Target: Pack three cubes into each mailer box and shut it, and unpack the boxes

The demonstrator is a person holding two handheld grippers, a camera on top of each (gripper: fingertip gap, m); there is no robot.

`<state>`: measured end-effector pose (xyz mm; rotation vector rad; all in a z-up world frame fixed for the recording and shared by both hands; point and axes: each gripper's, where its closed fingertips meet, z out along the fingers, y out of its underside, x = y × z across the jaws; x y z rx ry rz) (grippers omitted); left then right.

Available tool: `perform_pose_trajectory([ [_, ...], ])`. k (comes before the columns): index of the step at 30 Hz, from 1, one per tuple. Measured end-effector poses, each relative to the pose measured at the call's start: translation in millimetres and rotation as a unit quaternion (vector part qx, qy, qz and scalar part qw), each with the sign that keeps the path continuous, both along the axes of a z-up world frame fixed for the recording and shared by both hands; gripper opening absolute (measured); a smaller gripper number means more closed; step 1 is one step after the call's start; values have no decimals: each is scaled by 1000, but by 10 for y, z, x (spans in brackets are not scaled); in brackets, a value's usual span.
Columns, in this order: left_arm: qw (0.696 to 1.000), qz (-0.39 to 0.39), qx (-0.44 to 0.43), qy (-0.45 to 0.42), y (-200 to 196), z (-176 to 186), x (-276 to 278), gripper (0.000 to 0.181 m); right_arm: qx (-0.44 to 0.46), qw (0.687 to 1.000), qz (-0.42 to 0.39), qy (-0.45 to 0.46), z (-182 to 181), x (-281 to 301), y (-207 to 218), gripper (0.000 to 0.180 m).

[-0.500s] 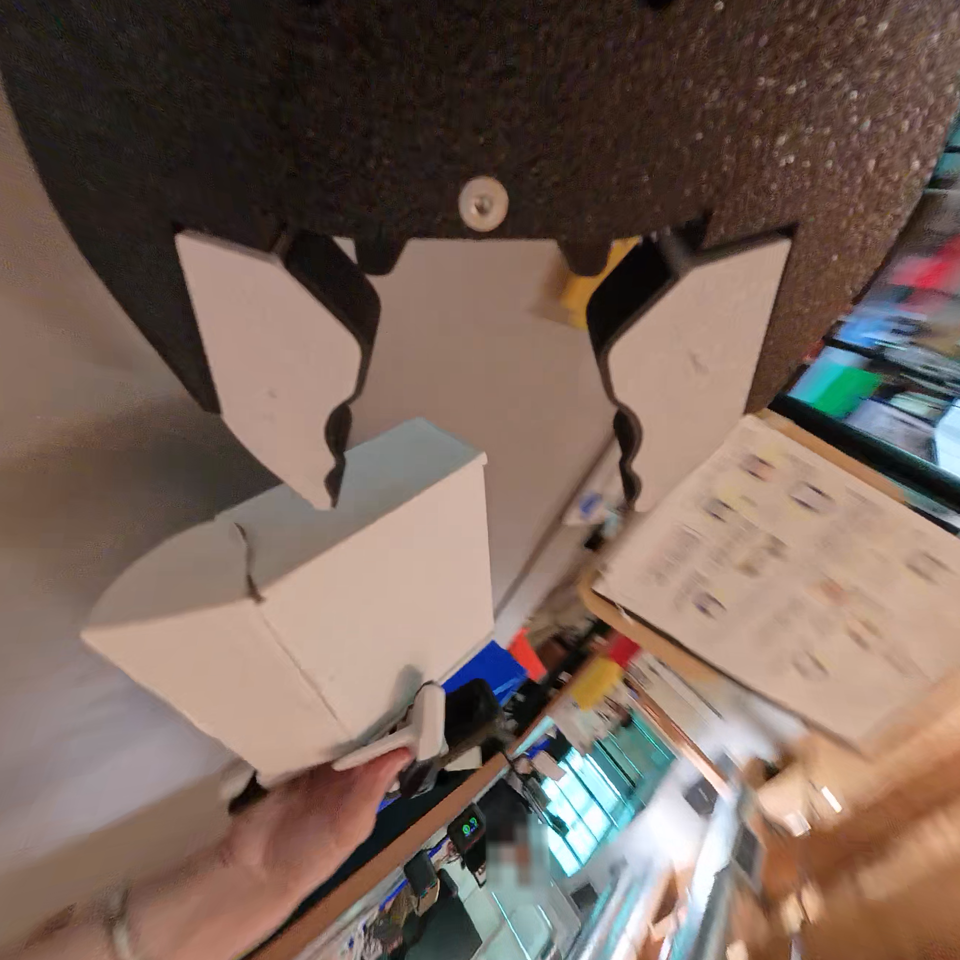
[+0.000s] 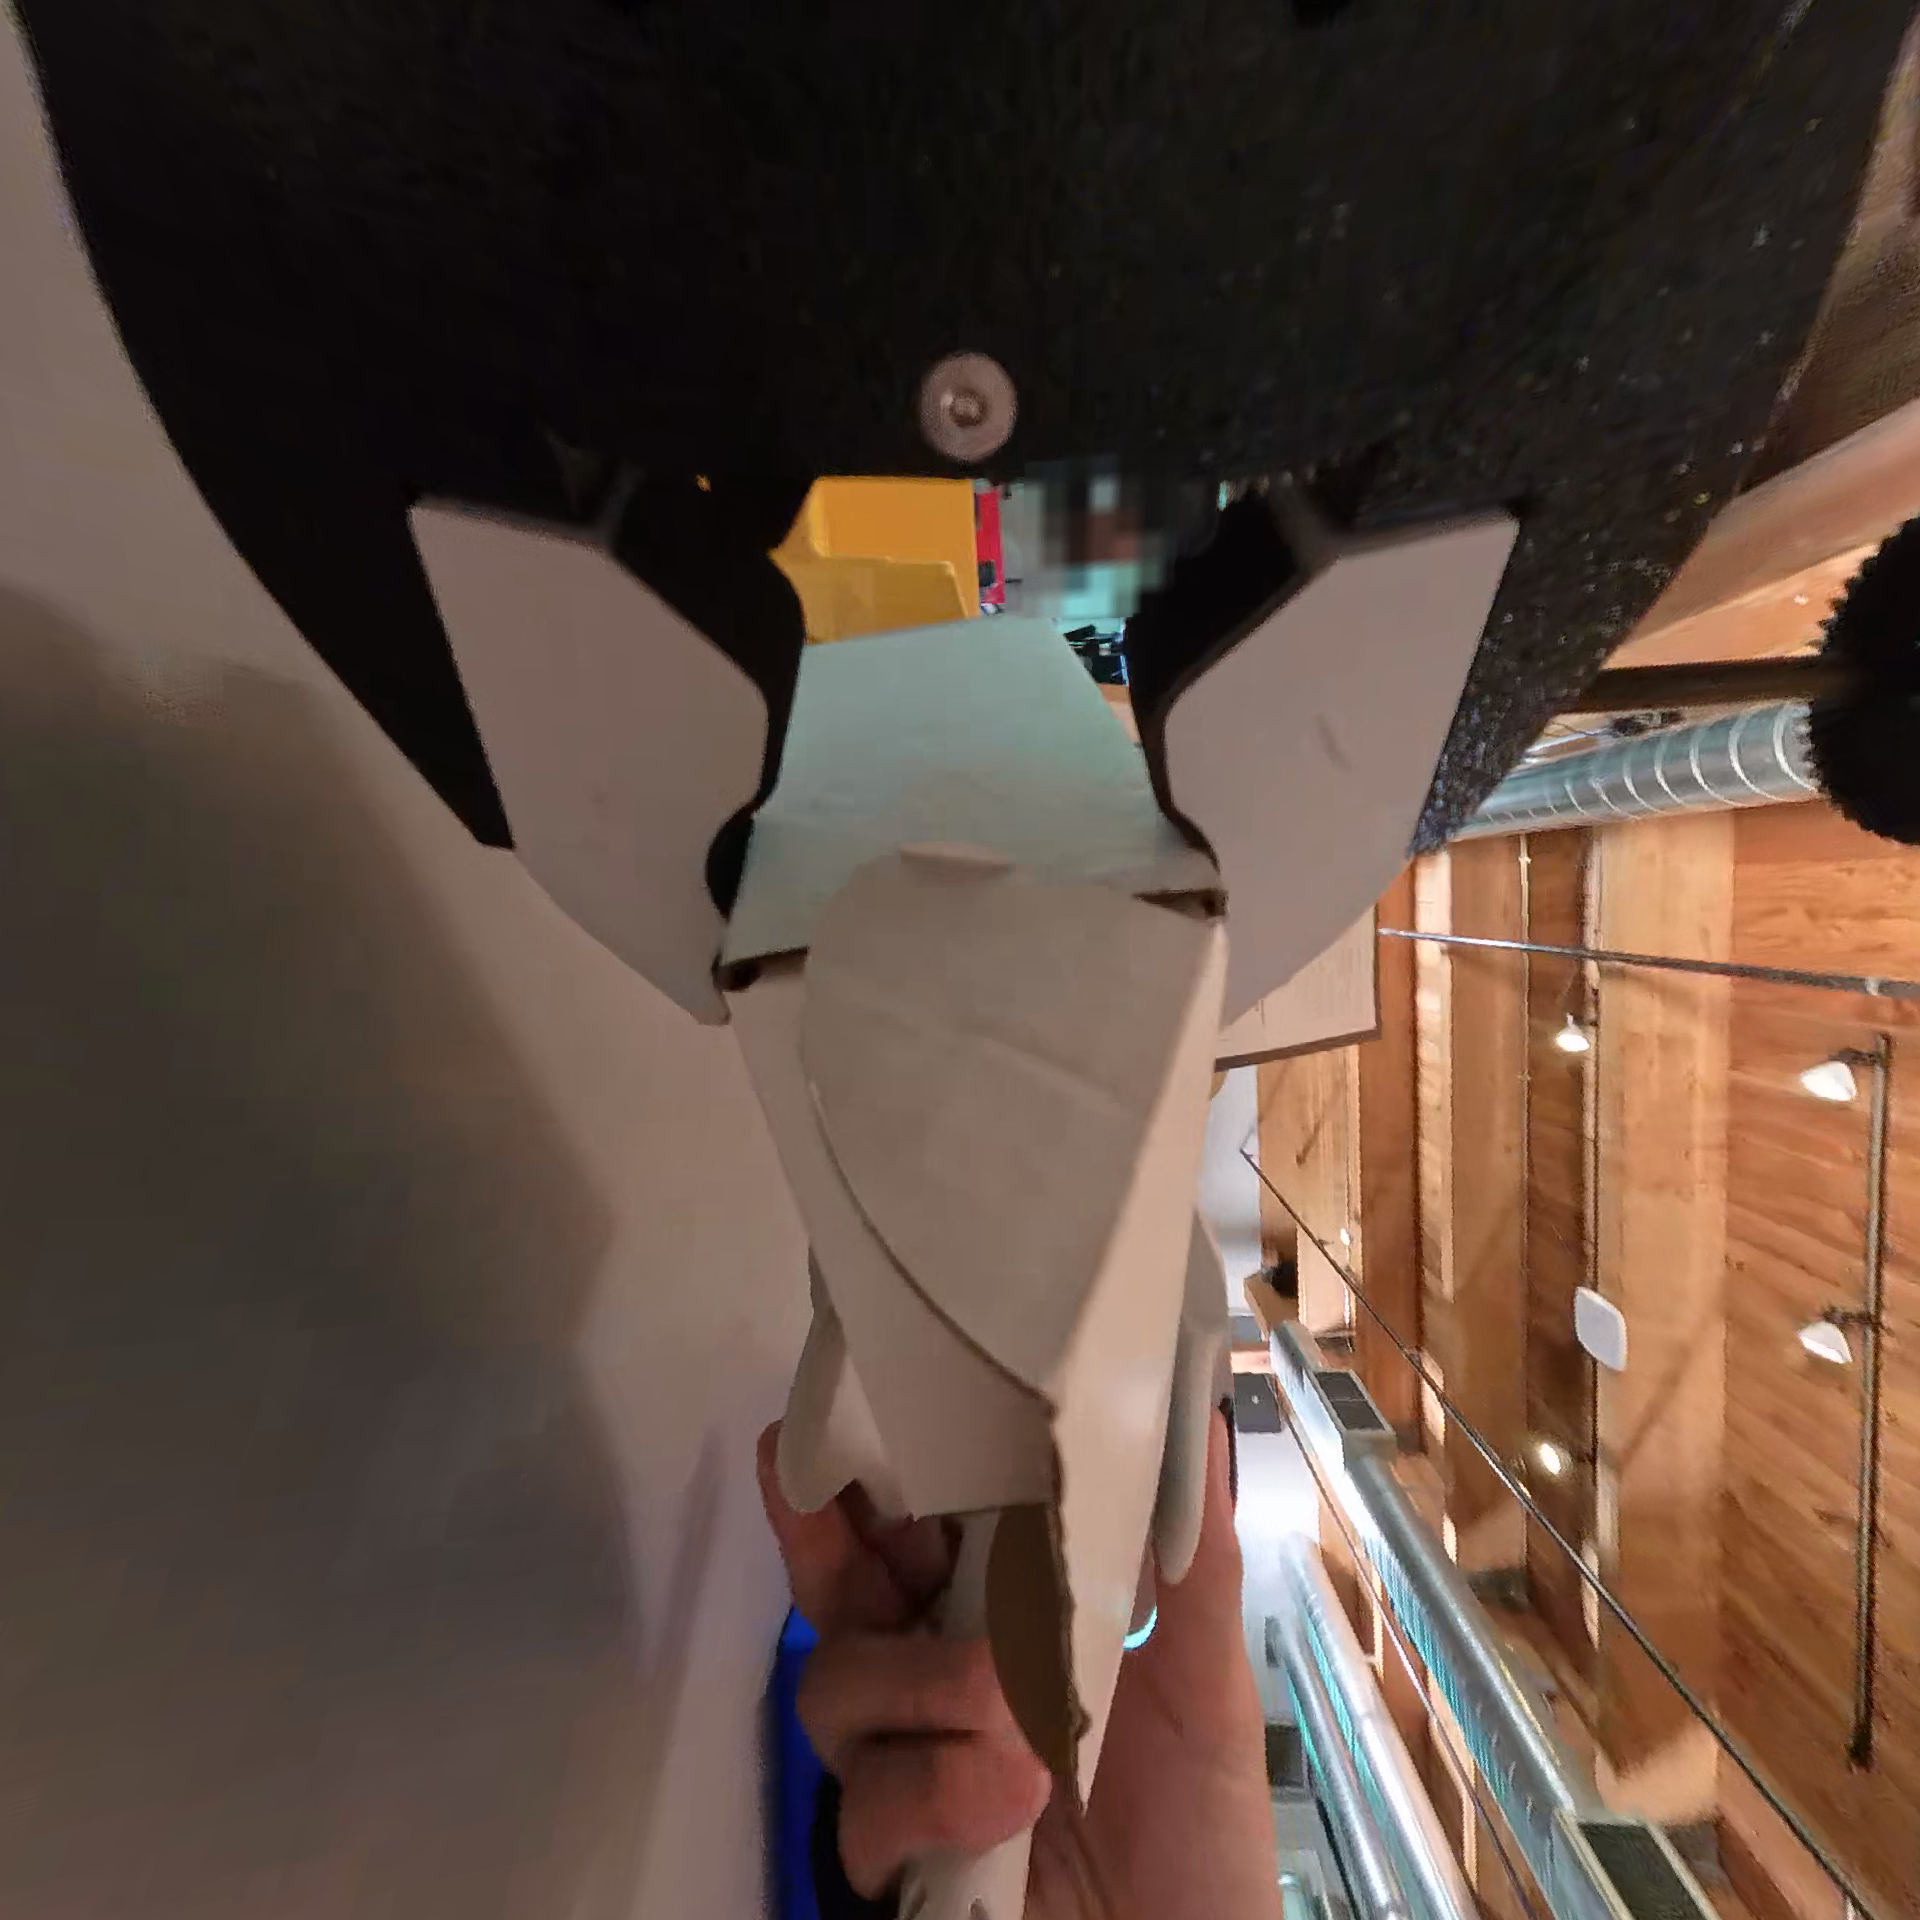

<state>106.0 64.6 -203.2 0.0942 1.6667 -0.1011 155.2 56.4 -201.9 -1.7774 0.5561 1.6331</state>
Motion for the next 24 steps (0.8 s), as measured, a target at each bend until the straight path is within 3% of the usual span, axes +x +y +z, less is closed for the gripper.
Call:
perform_pose_trajectory([
  [2, 998, -30, -54, 11, -89, 71, -18, 75, 33, 999, 3, -19, 102, 72, -111, 86],
  [5, 961, -51, -259, 77, -73, 207, -11, 75, 122, 990, -60, -44, 462, 416, -305, 112],
  [6, 931, -58, -337, 128, -54, 186, -3, 75, 165, 980, -101, -48, 627, 577, -387, 108],
  [8, 860, -57, -460, 215, 36, 102, 44, 75, 229, 950, -195, -86, 819, 855, -556, 120],
  [10, 800, -60, -524, 286, 126, -53, 78, 74, 242, 923, -255, -156, 765, 934, -641, 122],
  [12, 746, -72, -574, 330, 178, -165, 112, 74, 235, 910, -233, -251, 589, 727, -643, 112],
  [14, 689, -83, -618, 369, 181, -243, 141, 74, 228, 878, -220, -359, 443, 556, -603, 109],
  [15, 676, -84, -623, 384, 175, -299, 152, 74, 218, 856, -221, -413, 373, 520, -570, 109],
  [19, 705, -62, -575, 410, 136, -544, 174, 74, 167, 778, -233, -559, 154, 543, -457, 71],
  [24, 734, -54, -541, 407, 128, -576, 167, 75, 175, 769, -235, -568, 124, 496, -351, 41],
])
